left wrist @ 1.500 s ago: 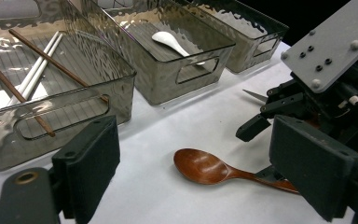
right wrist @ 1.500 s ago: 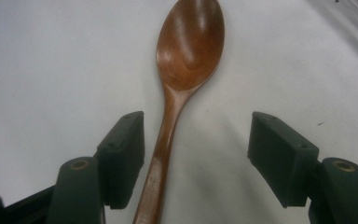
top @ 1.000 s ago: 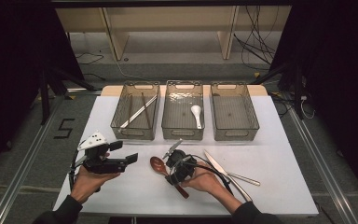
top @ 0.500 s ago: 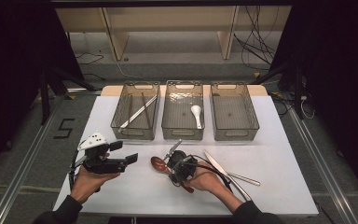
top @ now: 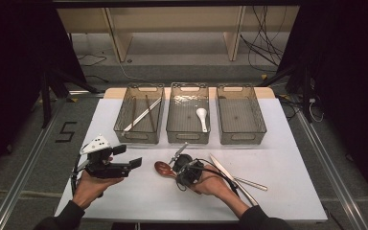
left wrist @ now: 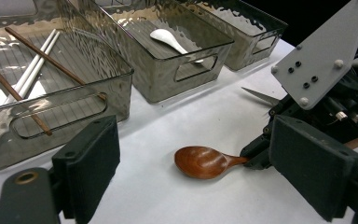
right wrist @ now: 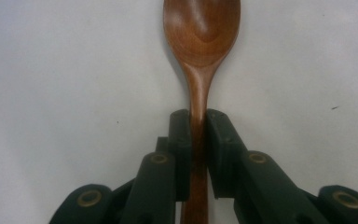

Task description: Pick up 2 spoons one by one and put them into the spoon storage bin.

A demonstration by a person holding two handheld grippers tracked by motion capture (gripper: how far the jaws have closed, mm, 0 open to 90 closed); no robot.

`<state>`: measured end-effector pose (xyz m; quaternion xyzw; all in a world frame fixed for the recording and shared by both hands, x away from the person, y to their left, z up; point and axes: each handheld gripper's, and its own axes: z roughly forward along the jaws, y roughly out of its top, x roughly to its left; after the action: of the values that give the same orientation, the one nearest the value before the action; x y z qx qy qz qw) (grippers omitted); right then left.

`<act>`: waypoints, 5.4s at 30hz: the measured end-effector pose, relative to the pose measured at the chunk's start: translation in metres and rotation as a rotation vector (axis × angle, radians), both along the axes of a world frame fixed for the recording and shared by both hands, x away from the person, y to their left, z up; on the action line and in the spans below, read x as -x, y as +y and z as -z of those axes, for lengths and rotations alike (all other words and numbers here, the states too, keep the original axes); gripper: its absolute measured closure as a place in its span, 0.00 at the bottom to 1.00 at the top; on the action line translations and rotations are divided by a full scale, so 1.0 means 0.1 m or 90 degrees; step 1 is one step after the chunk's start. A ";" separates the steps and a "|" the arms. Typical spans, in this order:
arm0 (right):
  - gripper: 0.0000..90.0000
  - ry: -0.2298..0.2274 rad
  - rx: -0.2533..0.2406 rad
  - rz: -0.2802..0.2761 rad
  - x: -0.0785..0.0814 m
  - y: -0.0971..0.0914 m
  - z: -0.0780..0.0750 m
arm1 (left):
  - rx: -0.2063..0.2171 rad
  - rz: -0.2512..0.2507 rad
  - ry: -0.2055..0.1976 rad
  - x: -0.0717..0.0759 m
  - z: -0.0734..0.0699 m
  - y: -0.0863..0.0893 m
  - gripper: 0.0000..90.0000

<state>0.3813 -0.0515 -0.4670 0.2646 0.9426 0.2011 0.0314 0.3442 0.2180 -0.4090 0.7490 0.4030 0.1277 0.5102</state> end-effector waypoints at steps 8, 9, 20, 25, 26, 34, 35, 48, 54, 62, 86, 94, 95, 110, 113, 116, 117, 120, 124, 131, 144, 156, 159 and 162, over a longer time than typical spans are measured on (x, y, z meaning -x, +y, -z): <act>0.91 -0.008 -0.012 0.001 -0.03 -0.07 -0.07 | 0.000 0.000 0.000 0.00 0.00 0.00 0.18; 0.91 -0.010 -0.016 0.002 -0.03 -0.08 -0.08 | 0.000 0.000 0.000 0.00 0.00 0.00 0.18; 0.91 -0.056 -0.085 0.050 -0.15 -0.32 -0.39 | 0.001 -0.001 -0.002 0.00 0.00 0.00 0.18; 0.91 -0.080 -0.110 0.078 -0.22 -0.47 -0.55 | 0.003 -0.003 -0.006 0.00 0.00 0.01 0.18; 0.91 -0.083 -0.115 0.087 -0.24 -0.50 -0.58 | 0.001 -0.002 -0.006 0.00 0.00 0.01 0.18; 0.91 -0.115 -0.147 0.141 -0.39 -0.72 -0.78 | 0.006 -0.005 -0.009 0.00 0.00 0.00 0.18; 0.91 -0.119 -0.150 0.147 -0.42 -0.75 -0.80 | 0.006 -0.005 -0.010 0.00 0.00 0.00 0.18; 0.91 -0.144 -0.166 0.211 -0.77 -0.85 -1.03 | 0.010 -0.009 -0.015 0.00 -0.01 0.01 0.18; 0.91 -0.145 -0.165 0.222 -0.87 -0.84 -1.06 | 0.010 -0.009 -0.015 0.00 -0.01 0.01 0.18; 0.91 -0.149 -0.164 0.242 -1.01 -0.81 -1.10 | 0.010 -0.009 -0.017 0.00 -0.01 0.01 0.18; 0.91 -0.138 -0.158 0.318 -1.46 -0.64 -1.08 | 0.012 -0.007 -0.023 0.01 -0.01 0.01 0.18; 0.91 -0.139 -0.156 0.326 -1.50 -0.60 -1.08 | 0.012 -0.006 -0.024 0.01 -0.01 0.01 0.18; 0.91 -0.138 -0.156 0.327 -1.50 -0.60 -1.08 | 0.012 -0.006 -0.024 0.01 -0.01 0.01 0.18; 0.91 -0.132 -0.148 0.337 -1.57 -0.54 -1.03 | 0.011 -0.001 -0.025 0.01 -0.01 0.00 0.18; 0.91 -0.127 -0.145 0.340 -1.58 -0.53 -1.01 | 0.012 -0.001 -0.027 0.01 -0.02 0.00 0.18; 0.91 -0.124 -0.142 0.341 -1.60 -0.53 -0.99 | 0.015 -0.002 -0.028 0.01 -0.02 0.00 0.18; 0.91 -0.122 -0.142 0.343 -1.60 -0.53 -0.98 | 0.013 -0.001 -0.029 0.01 -0.02 0.00 0.18; 0.91 -0.120 -0.144 0.346 -1.62 -0.53 -0.96 | 0.013 0.000 -0.029 0.01 -0.01 0.00 0.18; 0.89 -0.121 -0.148 0.348 -1.65 -0.48 -0.92 | 0.014 -0.001 -0.028 0.02 -0.02 -0.01 0.18; 0.64 -0.112 -0.169 0.348 -1.63 -0.47 -0.94 | 0.014 0.000 -0.029 0.02 -0.02 0.00 0.18; 0.43 -0.113 -0.199 0.241 -1.12 -0.71 -1.16 | 0.014 -0.003 -0.030 0.02 -0.02 0.00 0.18; 0.36 -0.092 -0.219 0.192 -0.56 -0.98 -1.01 | 0.020 -0.003 -0.033 0.02 -0.03 0.00 0.17; 0.35 -0.089 -0.220 0.194 -0.50 -1.04 -0.97 | 0.017 -0.002 -0.035 0.02 -0.03 -0.01 0.17; 0.35 -0.091 -0.218 0.198 -0.45 -1.09 -0.94 | 0.017 0.000 -0.038 0.02 -0.04 -0.01 0.17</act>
<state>0.4263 -0.1601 -0.3728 0.3933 0.8381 0.3686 0.0836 0.3421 0.2172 -0.4053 0.7380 0.3895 0.1449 0.5317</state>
